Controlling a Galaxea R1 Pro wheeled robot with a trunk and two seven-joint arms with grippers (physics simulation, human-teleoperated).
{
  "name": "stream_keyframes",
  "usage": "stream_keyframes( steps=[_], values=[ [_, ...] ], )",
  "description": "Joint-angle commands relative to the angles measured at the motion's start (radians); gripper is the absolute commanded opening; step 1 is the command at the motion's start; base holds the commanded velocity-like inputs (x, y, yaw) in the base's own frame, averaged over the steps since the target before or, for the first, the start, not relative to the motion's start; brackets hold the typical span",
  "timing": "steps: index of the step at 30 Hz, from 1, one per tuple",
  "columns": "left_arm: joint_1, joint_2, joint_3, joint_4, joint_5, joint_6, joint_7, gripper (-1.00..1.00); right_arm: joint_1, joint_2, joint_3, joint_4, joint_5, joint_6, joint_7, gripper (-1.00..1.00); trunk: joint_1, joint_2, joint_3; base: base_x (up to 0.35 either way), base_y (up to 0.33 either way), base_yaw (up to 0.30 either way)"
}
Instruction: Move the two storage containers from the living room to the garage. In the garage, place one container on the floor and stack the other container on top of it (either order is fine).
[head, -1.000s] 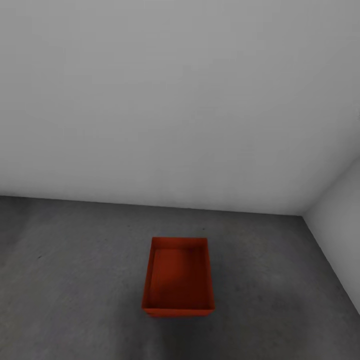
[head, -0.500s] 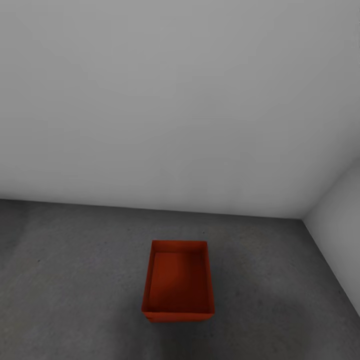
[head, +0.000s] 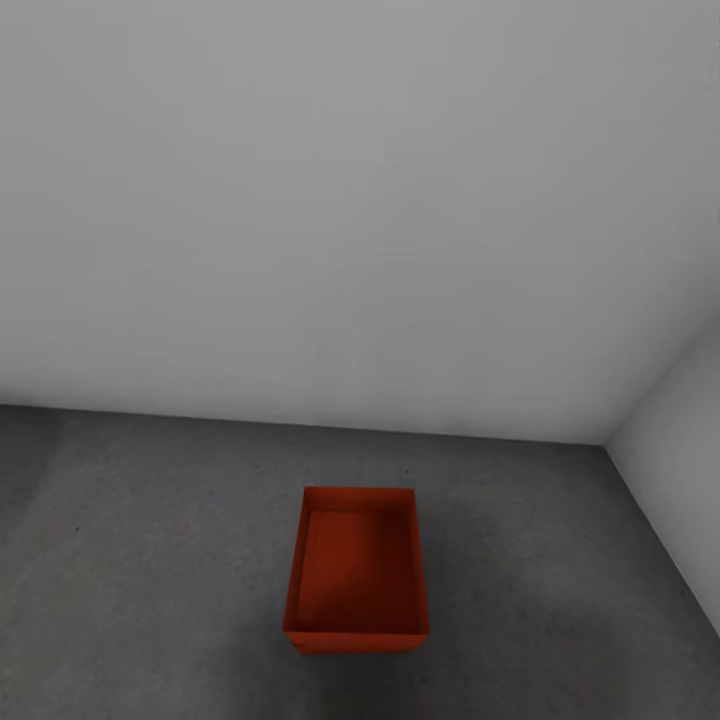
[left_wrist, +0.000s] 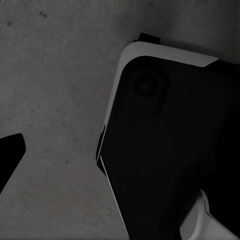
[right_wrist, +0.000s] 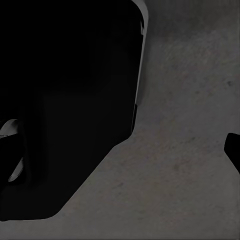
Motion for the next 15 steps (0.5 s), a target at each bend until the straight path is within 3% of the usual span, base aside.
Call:
stream_keyframes(
  steps=[1,15],
  values=[
    [-0.001,0.000,-0.008,0.001,0.008,-0.003,0.003,1.00,-0.001,0.000,0.002,0.003,0.008,-0.005,-0.002,1.00,0.001,-0.002,0.000,0.000,0.000,0.000],
    [-0.001,0.000,-0.008,0.000,0.008,-0.003,0.003,1.00,-0.001,-0.001,0.002,0.003,0.008,-0.005,-0.002,1.00,0.001,-0.002,0.023,0.000,0.000,0.000]
  ],
)
